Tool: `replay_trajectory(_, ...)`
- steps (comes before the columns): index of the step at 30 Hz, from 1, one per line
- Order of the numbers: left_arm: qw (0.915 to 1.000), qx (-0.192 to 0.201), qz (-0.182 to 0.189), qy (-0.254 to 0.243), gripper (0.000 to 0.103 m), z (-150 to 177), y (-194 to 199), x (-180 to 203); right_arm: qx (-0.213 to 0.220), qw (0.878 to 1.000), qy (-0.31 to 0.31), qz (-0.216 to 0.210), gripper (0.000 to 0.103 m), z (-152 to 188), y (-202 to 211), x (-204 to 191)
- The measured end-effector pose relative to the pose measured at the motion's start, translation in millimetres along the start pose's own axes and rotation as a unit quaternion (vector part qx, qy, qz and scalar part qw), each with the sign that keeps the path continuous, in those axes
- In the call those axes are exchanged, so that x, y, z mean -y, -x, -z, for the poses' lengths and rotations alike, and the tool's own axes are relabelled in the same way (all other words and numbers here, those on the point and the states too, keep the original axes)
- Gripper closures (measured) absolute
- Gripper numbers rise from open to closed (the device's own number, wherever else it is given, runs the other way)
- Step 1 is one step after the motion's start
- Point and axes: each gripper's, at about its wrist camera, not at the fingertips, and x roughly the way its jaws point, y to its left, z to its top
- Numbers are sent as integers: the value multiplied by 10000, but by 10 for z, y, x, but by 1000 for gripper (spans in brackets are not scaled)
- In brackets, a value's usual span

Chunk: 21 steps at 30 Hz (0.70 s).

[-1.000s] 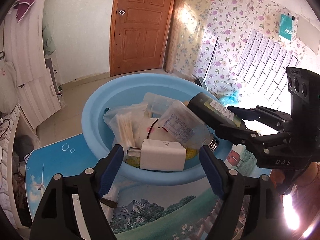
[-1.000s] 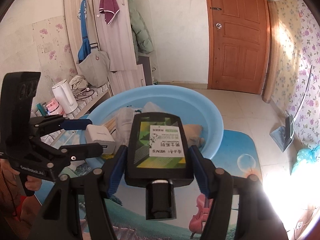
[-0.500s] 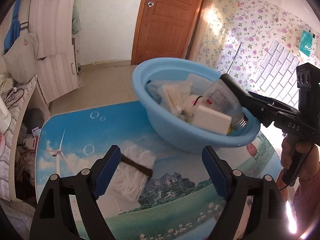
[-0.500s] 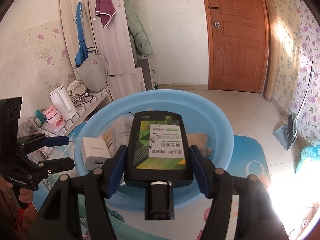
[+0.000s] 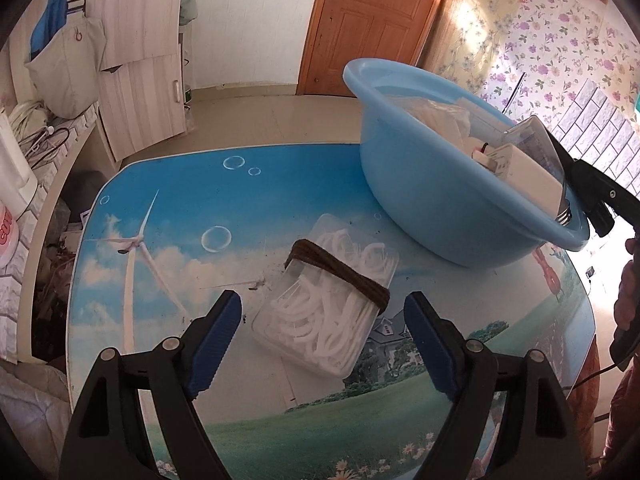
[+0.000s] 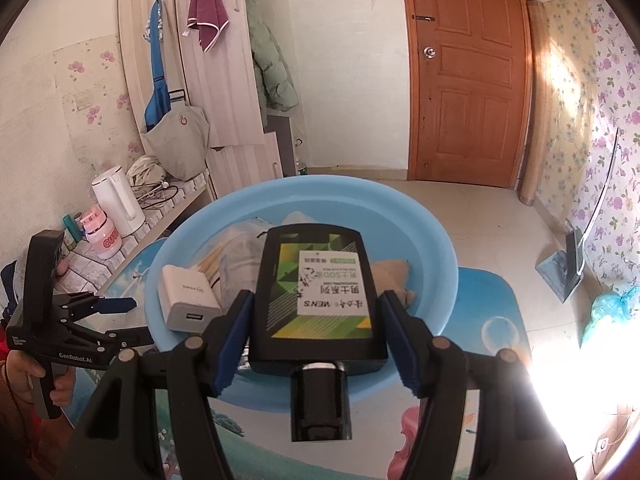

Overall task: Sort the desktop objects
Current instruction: 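Grasp the white cable bundle with the left gripper while the right gripper holds the black bottle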

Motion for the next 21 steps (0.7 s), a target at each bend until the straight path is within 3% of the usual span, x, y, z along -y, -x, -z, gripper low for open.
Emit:
replay_trajectory(7,10000,-76,-41,-46,20,51,-59,11,201,9998,-3,-85,32,-34,162,-34)
replay_trajectory(8,9999,-71,-56,-73,22,59,-60,19,216,9997,-18,-78,32,-29,186,-31)
replay_trajectory(9,9999,-54,-78,-107,36,67,-52,22,226,9997,-41,-68,32,-20,210,-22)
replay_trajectory(10,9998,-47,-128,-161,41,73,-46,25,220,9997,-64,-49,32,-7,233,-16)
replay_trajectory(21,9999,75,92,33,44,112,83,-34,118,9996,-209,133,32,274,513,71)
